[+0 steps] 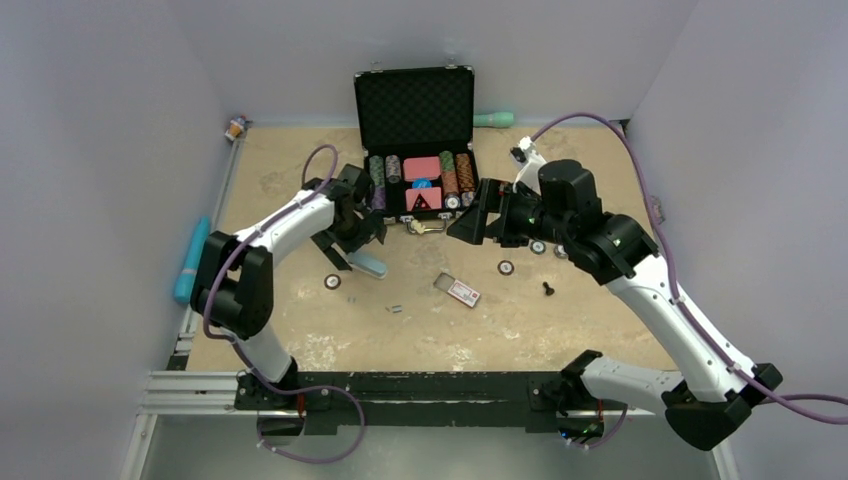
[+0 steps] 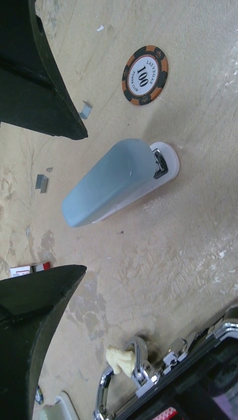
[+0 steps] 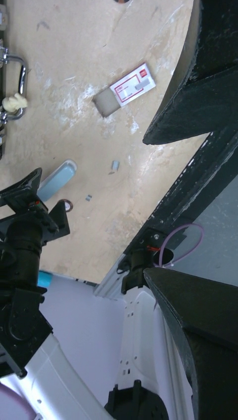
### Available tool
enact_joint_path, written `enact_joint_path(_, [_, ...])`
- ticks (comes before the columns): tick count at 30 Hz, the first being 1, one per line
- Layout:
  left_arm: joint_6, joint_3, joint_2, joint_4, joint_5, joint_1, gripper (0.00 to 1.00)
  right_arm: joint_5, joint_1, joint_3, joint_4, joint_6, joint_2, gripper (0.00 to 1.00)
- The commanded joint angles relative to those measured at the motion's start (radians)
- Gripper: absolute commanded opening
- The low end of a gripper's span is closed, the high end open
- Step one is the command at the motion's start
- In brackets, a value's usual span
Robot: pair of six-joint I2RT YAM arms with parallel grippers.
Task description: Unload the staples from the stapler
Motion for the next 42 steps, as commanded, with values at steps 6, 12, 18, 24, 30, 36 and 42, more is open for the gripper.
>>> enact_joint_path(6, [0.155,0.117,-0.171,-0.101,-0.031,0.018,1.0,-0.044,0.001,0.045,0.066,0.016,0.008,0.99])
enact_joint_path(12, [0.314,0.076,-0.366,-0.191,-0.089,0.041,0.99,-0.028,0.0,0.007,0.07,-0.018,-0.007,0.98])
enact_joint_path(18, [0.422,-0.045,-0.686,-0.256,-0.213,0.07,0.98,-0.02,0.002,-0.059,0.091,-0.077,-0.033,0.96])
enact_joint_path(24, [0.505,-0.12,-0.924,-0.307,-0.264,0.078,0.98,-0.016,0.033,-0.096,0.102,-0.104,-0.004,0.94])
enact_joint_path(30, [0.555,-0.193,-1.059,-0.312,-0.284,0.078,1.0,0.135,0.198,-0.048,0.063,-0.108,0.102,0.93])
enact_joint_path(36, [0.577,-0.3,-1.164,-0.264,-0.296,0.078,1.0,0.226,0.343,-0.019,0.101,-0.196,0.168,0.93])
enact_joint_path(42, [0.601,-0.367,-1.209,-0.203,-0.262,0.078,1.0,0.312,0.446,-0.097,0.188,-0.318,0.211,0.93])
